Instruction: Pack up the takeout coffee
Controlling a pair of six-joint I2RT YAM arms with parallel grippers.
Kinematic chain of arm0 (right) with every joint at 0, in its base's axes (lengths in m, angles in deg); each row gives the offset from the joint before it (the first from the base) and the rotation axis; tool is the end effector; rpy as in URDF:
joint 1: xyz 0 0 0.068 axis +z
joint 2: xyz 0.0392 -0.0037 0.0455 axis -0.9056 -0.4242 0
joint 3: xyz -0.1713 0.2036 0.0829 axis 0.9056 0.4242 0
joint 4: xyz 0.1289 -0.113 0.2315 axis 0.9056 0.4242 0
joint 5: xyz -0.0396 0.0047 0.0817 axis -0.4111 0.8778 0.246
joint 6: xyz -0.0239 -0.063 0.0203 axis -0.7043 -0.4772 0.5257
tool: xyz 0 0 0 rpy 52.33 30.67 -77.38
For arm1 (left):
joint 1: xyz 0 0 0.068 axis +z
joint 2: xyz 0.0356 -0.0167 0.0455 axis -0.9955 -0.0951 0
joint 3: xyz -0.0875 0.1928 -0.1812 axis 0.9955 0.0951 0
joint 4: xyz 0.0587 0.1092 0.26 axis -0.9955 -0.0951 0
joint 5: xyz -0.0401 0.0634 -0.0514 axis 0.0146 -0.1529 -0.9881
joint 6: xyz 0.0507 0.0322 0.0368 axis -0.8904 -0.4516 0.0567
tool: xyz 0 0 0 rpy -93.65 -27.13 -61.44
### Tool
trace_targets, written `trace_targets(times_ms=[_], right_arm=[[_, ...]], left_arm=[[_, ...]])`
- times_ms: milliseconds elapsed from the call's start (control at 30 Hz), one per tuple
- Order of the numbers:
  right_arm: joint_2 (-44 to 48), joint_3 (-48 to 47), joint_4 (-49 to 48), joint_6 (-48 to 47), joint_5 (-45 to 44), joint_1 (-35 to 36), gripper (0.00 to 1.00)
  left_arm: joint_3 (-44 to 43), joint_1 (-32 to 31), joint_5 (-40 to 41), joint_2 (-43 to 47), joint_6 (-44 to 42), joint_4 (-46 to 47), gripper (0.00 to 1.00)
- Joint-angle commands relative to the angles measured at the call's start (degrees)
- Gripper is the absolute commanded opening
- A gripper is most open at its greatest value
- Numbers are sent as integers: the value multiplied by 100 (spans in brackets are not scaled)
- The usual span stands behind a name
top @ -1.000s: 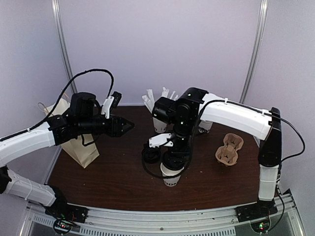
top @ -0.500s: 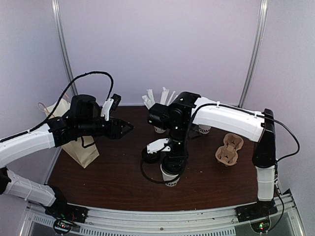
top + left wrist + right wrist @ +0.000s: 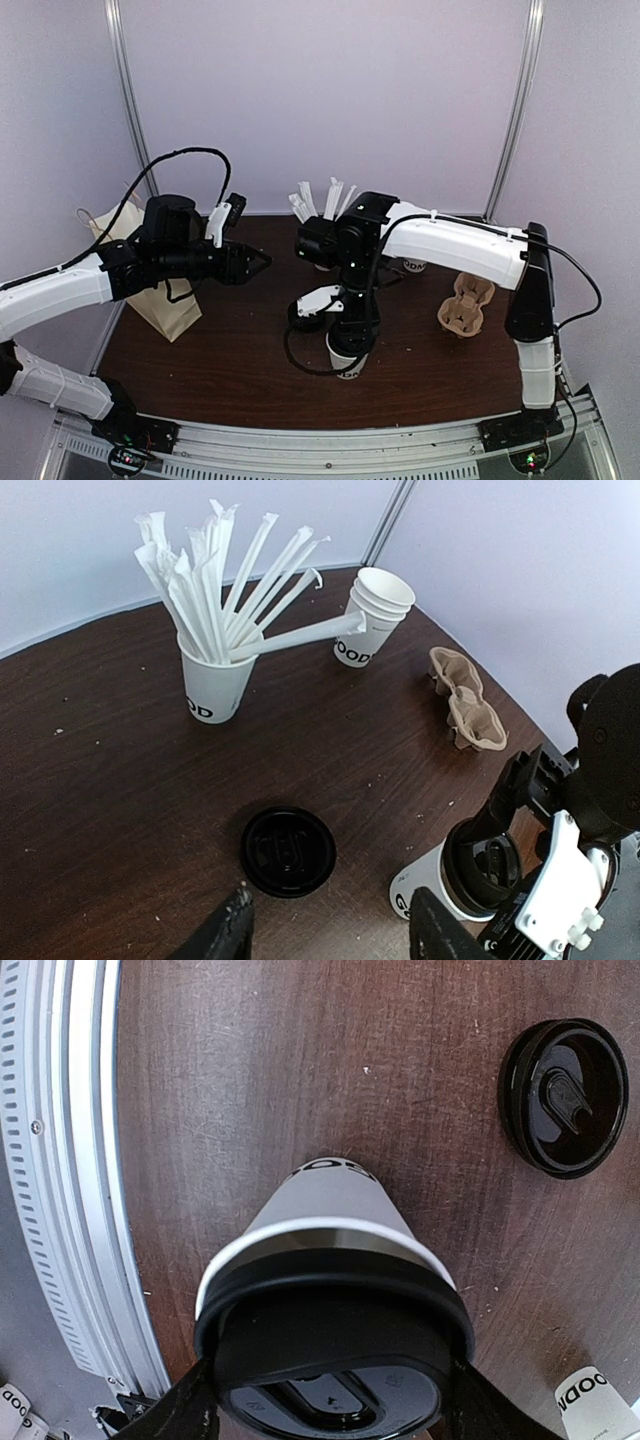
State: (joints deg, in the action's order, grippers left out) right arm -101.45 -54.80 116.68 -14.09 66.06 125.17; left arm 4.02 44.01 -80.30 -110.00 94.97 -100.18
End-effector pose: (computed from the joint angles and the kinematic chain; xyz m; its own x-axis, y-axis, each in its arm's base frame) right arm 0.2074 0.3813 0.2629 0.0730 -0.9899 -0.1218 -0.9908 -0.0859 0.1041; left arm 0.2320 -0.2141 0.2961 -0.6132 0.0024 -0.7899 0.5793 0.6812 -0.4477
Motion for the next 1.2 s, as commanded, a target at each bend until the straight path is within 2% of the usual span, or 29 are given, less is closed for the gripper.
trace_targets(times_ms=[0, 467, 1167], right_arm=[[-113, -193, 112, 81, -142, 80, 72], [-235, -287, 132, 117, -320, 169, 74], [-48, -253, 80, 136, -476, 222, 87]], left_arm=[[59, 46, 13, 27, 66, 267, 54], [61, 46, -63, -48, 112, 326, 54], [8, 46, -223, -253, 198, 421, 54]])
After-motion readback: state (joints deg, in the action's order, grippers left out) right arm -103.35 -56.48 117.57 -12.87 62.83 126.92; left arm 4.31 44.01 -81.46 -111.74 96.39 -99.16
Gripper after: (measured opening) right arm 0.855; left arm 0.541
